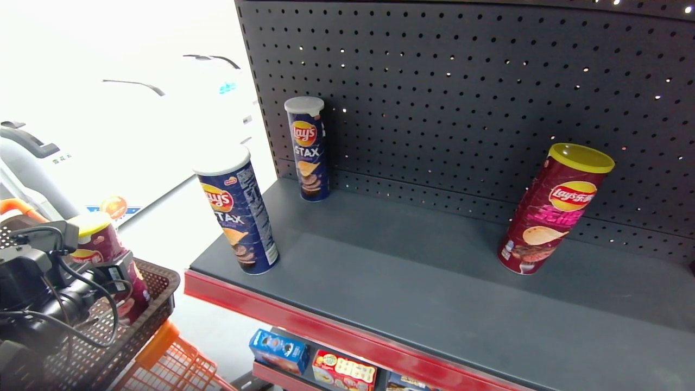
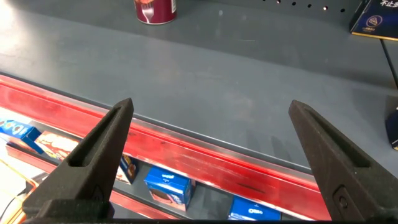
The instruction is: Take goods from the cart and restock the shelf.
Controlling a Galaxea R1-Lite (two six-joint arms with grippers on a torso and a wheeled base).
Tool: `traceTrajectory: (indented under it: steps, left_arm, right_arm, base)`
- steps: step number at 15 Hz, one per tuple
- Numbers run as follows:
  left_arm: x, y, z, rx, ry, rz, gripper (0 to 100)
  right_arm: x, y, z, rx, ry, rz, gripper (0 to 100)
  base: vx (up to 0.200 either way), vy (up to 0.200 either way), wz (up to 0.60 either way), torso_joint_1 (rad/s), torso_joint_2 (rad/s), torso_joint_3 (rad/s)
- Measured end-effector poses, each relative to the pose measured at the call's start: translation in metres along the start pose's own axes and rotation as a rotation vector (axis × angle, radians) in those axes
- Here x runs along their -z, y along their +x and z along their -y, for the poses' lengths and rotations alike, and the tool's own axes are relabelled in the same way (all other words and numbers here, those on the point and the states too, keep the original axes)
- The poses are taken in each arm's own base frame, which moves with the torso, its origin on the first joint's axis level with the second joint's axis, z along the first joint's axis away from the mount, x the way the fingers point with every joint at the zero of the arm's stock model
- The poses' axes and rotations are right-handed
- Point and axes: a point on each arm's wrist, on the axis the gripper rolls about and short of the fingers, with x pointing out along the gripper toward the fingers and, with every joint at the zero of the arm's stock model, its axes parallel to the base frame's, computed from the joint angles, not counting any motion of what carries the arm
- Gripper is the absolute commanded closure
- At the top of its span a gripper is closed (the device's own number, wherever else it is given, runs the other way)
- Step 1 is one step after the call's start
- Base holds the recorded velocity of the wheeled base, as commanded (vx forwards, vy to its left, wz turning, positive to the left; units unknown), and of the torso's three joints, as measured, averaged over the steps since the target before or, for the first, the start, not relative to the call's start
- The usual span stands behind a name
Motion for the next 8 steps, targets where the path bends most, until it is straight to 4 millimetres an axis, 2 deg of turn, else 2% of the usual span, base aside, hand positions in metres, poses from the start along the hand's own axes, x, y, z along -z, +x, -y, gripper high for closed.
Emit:
traceTrajectory:
  steps: [3, 8]
  left_arm:
    - [-0.013, -0.009, 0.008, 0.052, 0.007, 0.016, 100]
    - [-0.049, -0.034, 0.025, 0.146, 0.016, 0.050, 100]
  right_arm:
    - [0.000, 0.000, 0.000, 0.000, 0.000, 0.000, 0]
    - [0.000, 0.000, 0.000, 0.000, 0.000, 0.000, 0]
  base:
    - [0.000, 0.000, 0.00, 0.000, 0.00, 0.000]
    - [0.000, 0.000, 0.00, 0.000, 0.00, 0.000]
